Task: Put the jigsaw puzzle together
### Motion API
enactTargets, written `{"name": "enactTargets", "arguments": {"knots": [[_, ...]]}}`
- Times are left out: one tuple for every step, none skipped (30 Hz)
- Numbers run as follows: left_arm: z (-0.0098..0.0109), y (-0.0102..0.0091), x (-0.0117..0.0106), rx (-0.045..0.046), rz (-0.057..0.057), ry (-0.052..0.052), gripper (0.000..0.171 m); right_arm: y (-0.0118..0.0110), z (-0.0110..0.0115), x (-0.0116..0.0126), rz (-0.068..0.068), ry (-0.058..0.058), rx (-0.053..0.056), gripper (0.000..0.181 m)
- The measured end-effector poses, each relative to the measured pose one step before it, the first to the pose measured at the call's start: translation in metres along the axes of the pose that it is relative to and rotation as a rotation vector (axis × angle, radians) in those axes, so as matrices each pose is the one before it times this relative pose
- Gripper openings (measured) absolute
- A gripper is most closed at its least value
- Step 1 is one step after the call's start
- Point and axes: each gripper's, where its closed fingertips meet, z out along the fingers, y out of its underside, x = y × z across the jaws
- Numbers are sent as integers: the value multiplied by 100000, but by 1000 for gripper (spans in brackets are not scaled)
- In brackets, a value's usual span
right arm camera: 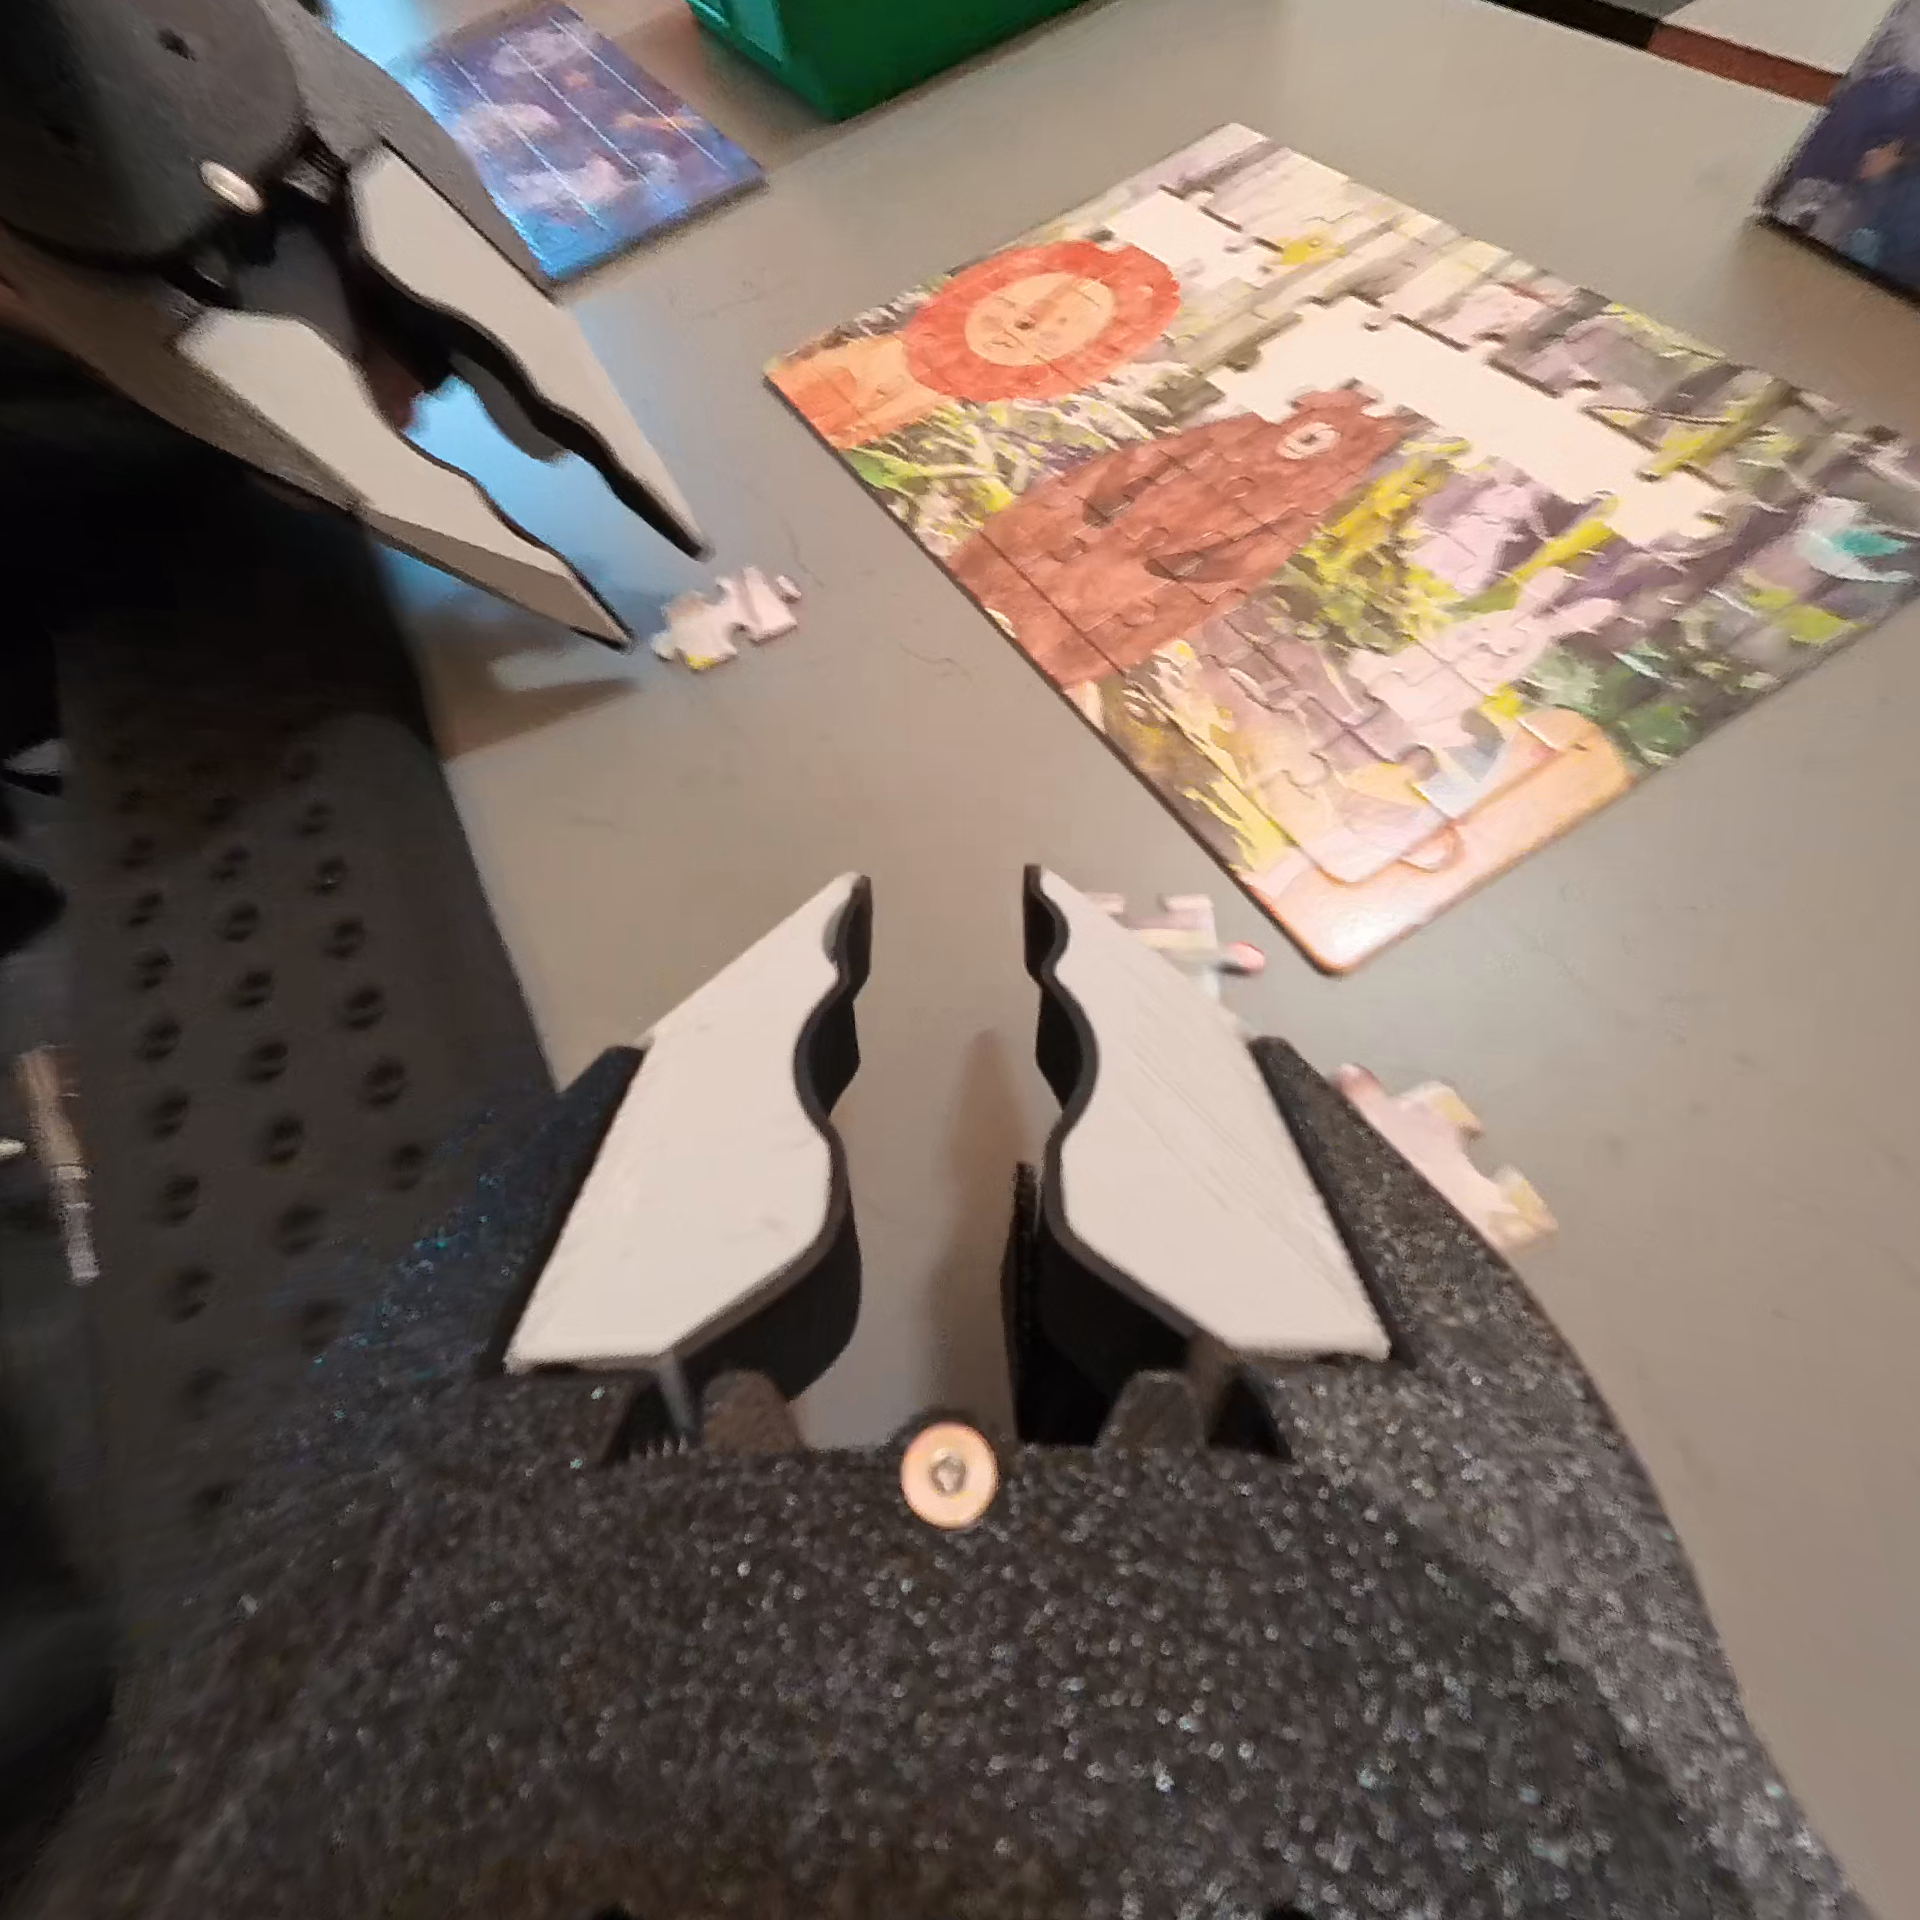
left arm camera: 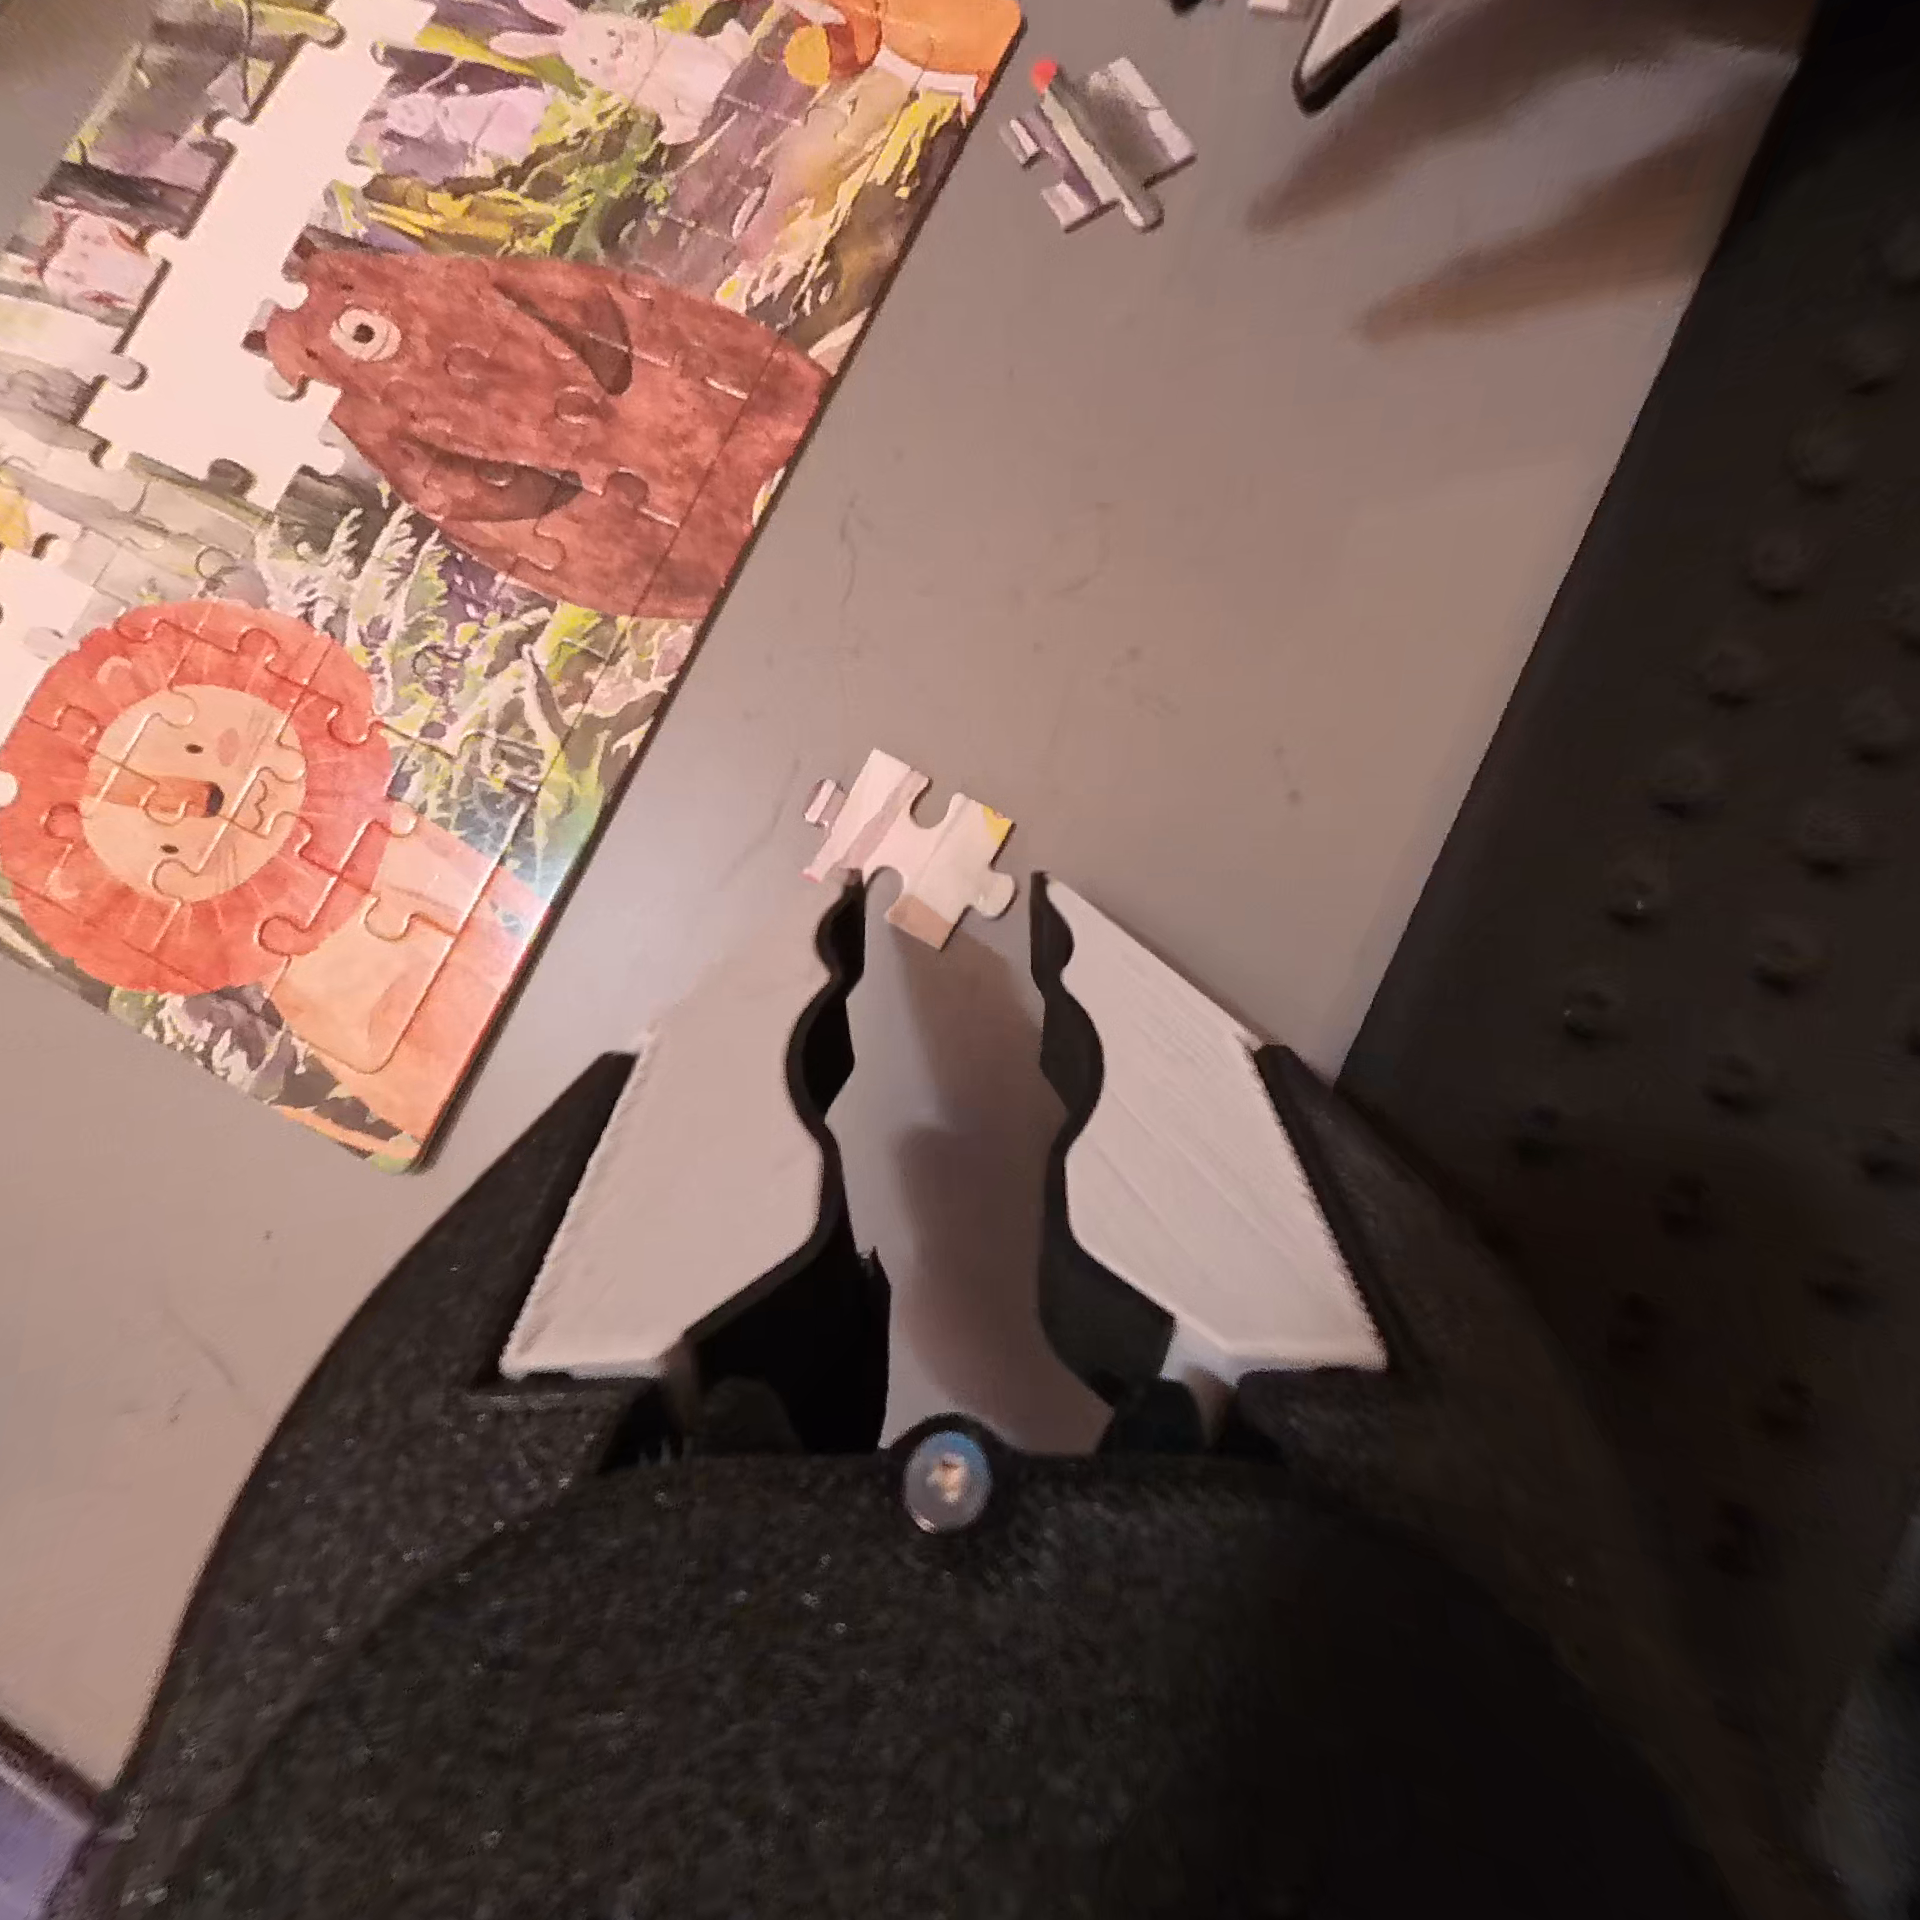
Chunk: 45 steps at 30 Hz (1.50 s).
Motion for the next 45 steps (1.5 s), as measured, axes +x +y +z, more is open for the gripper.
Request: {"name": "enactTargets", "arguments": {"knots": [[-126,144,-190,-531,-27,-1421,31,401,-457,767,-2310,5833,-2247,29],[-134,125,-204,-492,329,-1825,31,595,-501,694,-1440,4486,-3124,29],[-105,91,-94,-419,417,-1476,31,880,-470,489,-624,2222,-4459,29],[-64,-27,48,75,256,-929,31,942,-463,684,736,2661,-4393,30],[-15,-181,165,781,-40,-481,31,862,-519,969,1378,3949,-3464,32],[23,-305,249,1229,-156,-106,31,761,-564,836,1302,2689,-2423,33],[55,-367,257,1335,69,-128,31,721,-671,661,962,1492,-2137,33],[95,-383,203,1312,365,-514,31,667,-774,901,780,2867,-1778,32],[130,-367,185,981,474,-519,31,639,-783,1048,917,3430,-1362,32],[174,-312,187,648,446,-345,31,597,-715,961,1273,2704,-1024,32],[180,-355,110,890,348,-637,31,600,-580,863,1615,2030,-907,32],[202,-415,76,1354,138,-692,31,550,-404,657,1592,1231,-772,32],[211,-406,125,1368,-170,0,30,444,-270,413,1144,505,-441,32],[199,-342,113,1148,-389,348,30,319,-169,290,711,529,-205,32],[193,-272,-14,941,-419,-36,30,162,-49,100,453,110,-91,32],[154,-271,-178,1024,-445,-845,30,-70,61,-190,320,-859,431,32],[105,-327,-300,1583,-819,-1581,30,-248,223,-454,-194,-1656,622,32],[91,-368,-291,1949,-1579,-1434,30,-357,402,-534,-888,-1389,587,33],[57,-362,-192,1963,-2256,-825,30,-400,567,-586,-1651,-1258,33,33],[36,-325,-37,1716,-2180,-58,30,-416,682,-552,-2185,-1015,-406,34],[-12,-215,146,1202,-1207,834,30,-496,710,-509,-2097,-1374,19,34],[-57,-109,202,690,135,740,30,-434,662,-380,-1059,-1753,-220,35],[-93,-66,72,472,1158,-468,30,-405,530,-357,228,-2995,-175,36],[-121,9,33,141,1554,-847,30,-526,366,-317,1073,-3779,951,36],[-117,78,128,-282,1470,-163,30,-551,226,-39,1191,-2588,1347,37],[-127,84,108,-175,1190,-17,30,-397,152,385,996,90,609,38],[-135,53,33,176,863,-423,29,-152,139,791,1060,2644,-1092,39],[-111,32,-21,247,419,-459,29,52,164,848,1764,3323,-2225,41],[-109,39,-13,142,-20,-189,29,120,204,514,2790,1757,-2327,43],[-89,6,-25,174,-221,-73,29,28,208,220,2798,683,-1377,46],[-91,-24,-25,361,-202,-118,29,42,208,110,2273,950,-544,47],[-82,-23,-10,408,-115,24,29,195,217,131,1150,1749,-974,46],[-54,-3,24,197,-50,188,29,214,152,1,-617,1458,-629,46],[-32,22,21,9,22,173,29,-56,-35,-207,-823,170,1191,44],[-19,9,36,4,110,179,29,12,19,-331,123,-1237,394,38],[9,5,51,-35,180,300,29,11,34,-181,344,-433,372,39],[38,19,82,-211,254,383,29,5,-6,-11,-321,534,235,39],[60,51,81,-359,319,300,29,4,-7,-195,-182,-938,207,35],[61,48,57,-341,344,147,29,-12,9,-167,-159,-840,102,31],[49,39,53,-306,379,79,29,-1,-5,-8,-59,114,-115,31],[31,21,49,-260,377,5,29,-2,-21,-24,160,-86,-77,31],[10,-8,10,-119,262,-151,29,9,-20,-26,-78,-44,44,31],[-2,-42,-23,22,75,-228,29,33,-46,-21,-56,-48,-105,30],[-10,-52,-3,91,-123,-100,29,19,-97,-98,111,-247,-82,29],[2,-97,11,140,-384,46,29,-164,-163,-283,99,-1029,845,28]]}}
